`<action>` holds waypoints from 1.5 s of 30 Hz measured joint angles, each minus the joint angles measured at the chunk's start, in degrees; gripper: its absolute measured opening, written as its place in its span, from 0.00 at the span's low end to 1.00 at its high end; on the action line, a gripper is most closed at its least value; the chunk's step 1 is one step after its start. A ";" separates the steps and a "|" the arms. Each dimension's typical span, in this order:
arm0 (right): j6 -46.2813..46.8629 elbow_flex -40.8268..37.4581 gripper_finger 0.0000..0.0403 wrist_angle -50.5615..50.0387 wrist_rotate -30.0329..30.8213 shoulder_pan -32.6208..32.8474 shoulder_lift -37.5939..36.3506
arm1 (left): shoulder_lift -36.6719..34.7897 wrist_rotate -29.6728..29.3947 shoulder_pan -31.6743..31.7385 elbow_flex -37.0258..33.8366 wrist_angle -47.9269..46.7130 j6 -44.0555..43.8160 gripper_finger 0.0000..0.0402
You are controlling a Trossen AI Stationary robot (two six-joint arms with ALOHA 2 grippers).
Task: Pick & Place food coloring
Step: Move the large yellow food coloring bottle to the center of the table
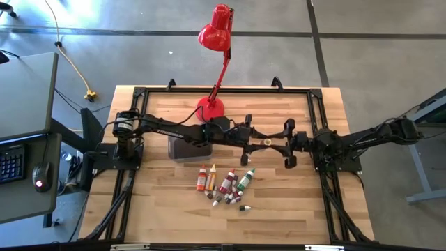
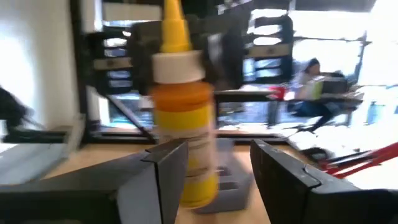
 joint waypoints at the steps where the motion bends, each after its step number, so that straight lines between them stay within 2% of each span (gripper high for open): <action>1: -2.39 0.00 0.42 0.07 0.79 0.00 0.01 | 0.00 -0.03 0.00 0.00 -0.03 -0.01 0.25; 5: -8.34 0.00 0.42 0.63 1.03 0.02 0.01 | 0.00 -0.01 0.00 0.00 -0.21 -0.72 0.25; 13: -5.85 0.00 0.42 -0.26 -0.67 0.00 0.06 | 0.00 0.12 -0.02 0.02 -0.65 -0.96 0.25; 17: -4.05 0.00 0.46 -3.14 -6.23 0.00 0.06 | 0.00 0.10 -0.02 0.02 -0.70 -0.96 0.25; 21: -2.62 0.00 0.53 -3.96 -11.35 0.08 0.06 | 0.00 0.16 -0.02 0.02 -2.35 -0.99 0.25; 23: -2.72 0.00 0.57 -3.23 -10.26 0.07 0.06 | 0.00 0.86 -0.02 0.02 -2.46 -1.16 0.25; 27: -2.66 0.00 0.64 -2.69 -3.42 0.01 0.13 | -0.02 2.01 -0.02 0.04 -1.92 -1.13 0.25; 32: -0.16 0.00 0.69 0.74 -8.30 0.07 0.17 | -0.02 0.19 0.00 0.11 0.49 -0.89 0.25; 37: 0.87 0.03 0.69 5.47 -9.41 0.02 0.16 | 1.45 0.03 0.00 0.09 4.83 -0.64 0.25; 40: 2.30 1.81 0.69 4.25 -9.45 0.02 0.19 | 3.63 -0.01 0.00 1.34 8.82 0.59 0.25; 45: 1.19 5.36 0.69 -2.24 -7.13 0.02 0.89 | 6.32 -0.07 0.00 4.79 8.29 0.61 0.25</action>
